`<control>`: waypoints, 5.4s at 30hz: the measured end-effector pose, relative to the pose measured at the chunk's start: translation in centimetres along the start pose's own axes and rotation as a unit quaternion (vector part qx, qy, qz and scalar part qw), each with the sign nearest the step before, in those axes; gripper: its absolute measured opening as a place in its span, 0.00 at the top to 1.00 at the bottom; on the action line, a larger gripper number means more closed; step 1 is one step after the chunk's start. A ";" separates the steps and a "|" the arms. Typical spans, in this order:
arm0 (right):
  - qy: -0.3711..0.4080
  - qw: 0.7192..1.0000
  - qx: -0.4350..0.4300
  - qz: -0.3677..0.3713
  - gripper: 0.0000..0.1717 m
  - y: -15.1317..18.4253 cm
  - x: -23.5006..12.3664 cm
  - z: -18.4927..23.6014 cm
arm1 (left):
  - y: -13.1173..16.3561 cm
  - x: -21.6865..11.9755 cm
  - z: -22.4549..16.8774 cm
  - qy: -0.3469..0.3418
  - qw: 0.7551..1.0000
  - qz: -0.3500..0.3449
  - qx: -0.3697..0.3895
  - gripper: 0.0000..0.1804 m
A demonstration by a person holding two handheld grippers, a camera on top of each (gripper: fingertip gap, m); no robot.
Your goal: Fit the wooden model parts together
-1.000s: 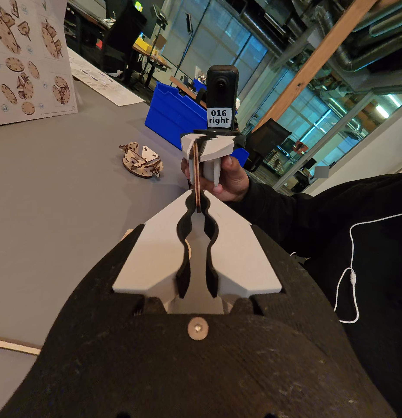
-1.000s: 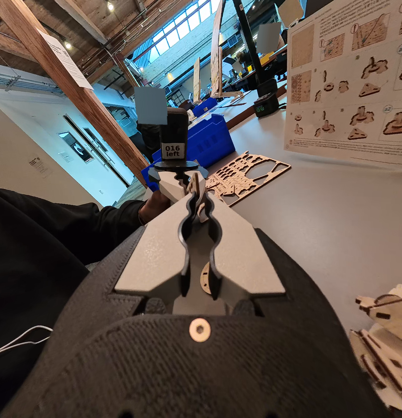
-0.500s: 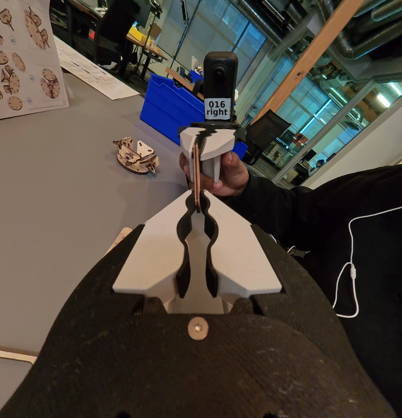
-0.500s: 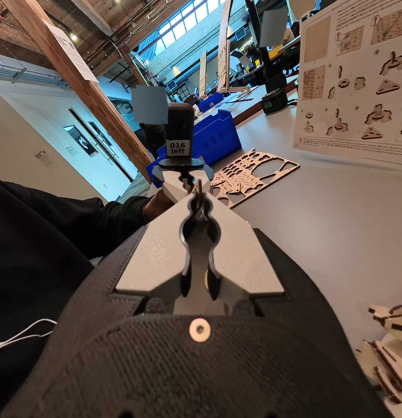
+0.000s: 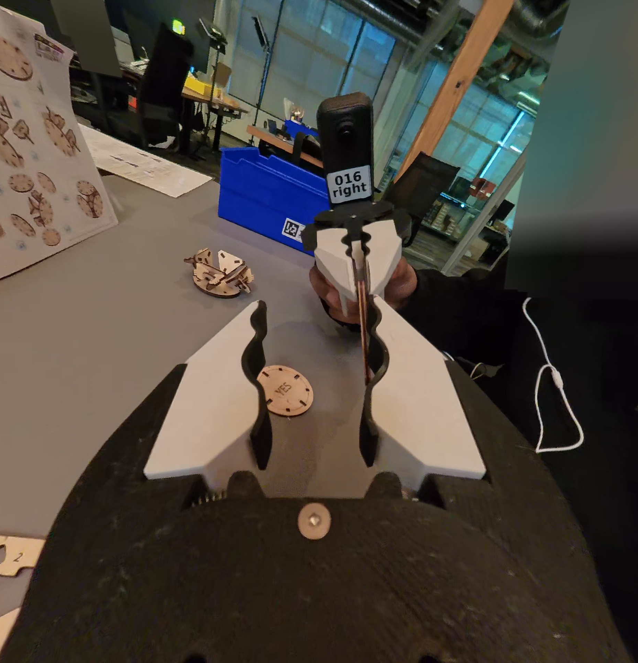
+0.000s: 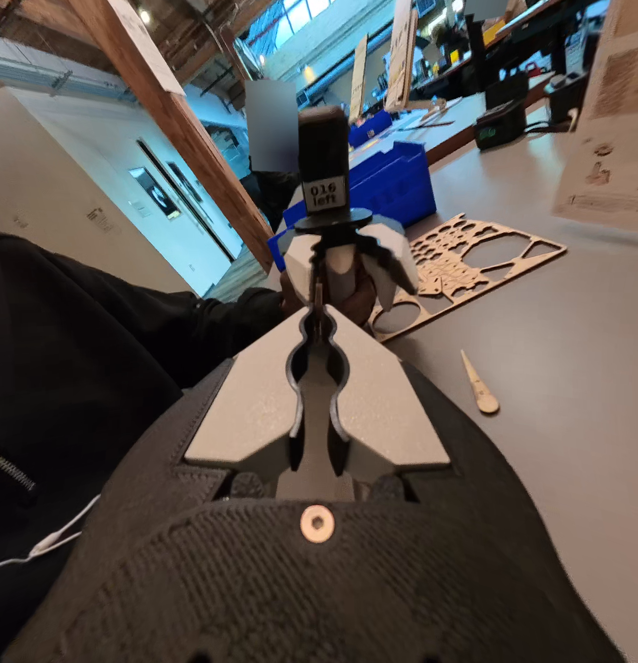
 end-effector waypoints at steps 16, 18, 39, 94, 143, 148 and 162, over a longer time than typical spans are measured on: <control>0.020 0.997 0.061 0.031 1.00 1.8 -1.0 -3.1 | 1.3 1.5 0.1 0.034 0.998 0.027 -0.052 0.71; 0.013 0.997 0.080 0.019 1.00 1.8 -1.2 -3.5 | 1.3 1.4 0.2 0.033 0.998 0.022 -0.055 0.71; 0.006 0.997 0.078 -0.024 1.00 1.4 -1.3 -3.4 | 1.7 2.1 -0.4 0.015 0.997 0.066 -0.030 0.71; -0.019 0.992 0.119 -0.029 1.00 1.9 -1.1 -3.3 | 1.5 1.6 -0.1 0.015 0.999 0.040 -0.034 0.80; 0.019 0.991 0.129 -0.029 1.00 1.1 -2.8 -4.2 | 0.8 0.8 0.3 -0.009 0.999 0.038 -0.022 0.80; 0.038 0.991 0.118 -0.051 1.00 0.3 -4.2 -4.5 | 1.4 1.3 0.3 -0.027 0.995 0.096 -0.006 0.79; 0.052 0.986 0.132 -0.088 1.00 -0.2 -6.1 -5.4 | 5.1 3.7 -0.4 -0.104 0.930 0.338 0.103 0.60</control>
Point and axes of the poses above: each gripper's, where its closed fingertips meet, x out along the fingers, y out of its underside, z = x × y across the jaws, the point moved 9 cm from there along -x, back along the fingers, and after that the axes turned 1 degree about -x, right-handed, at the moved point
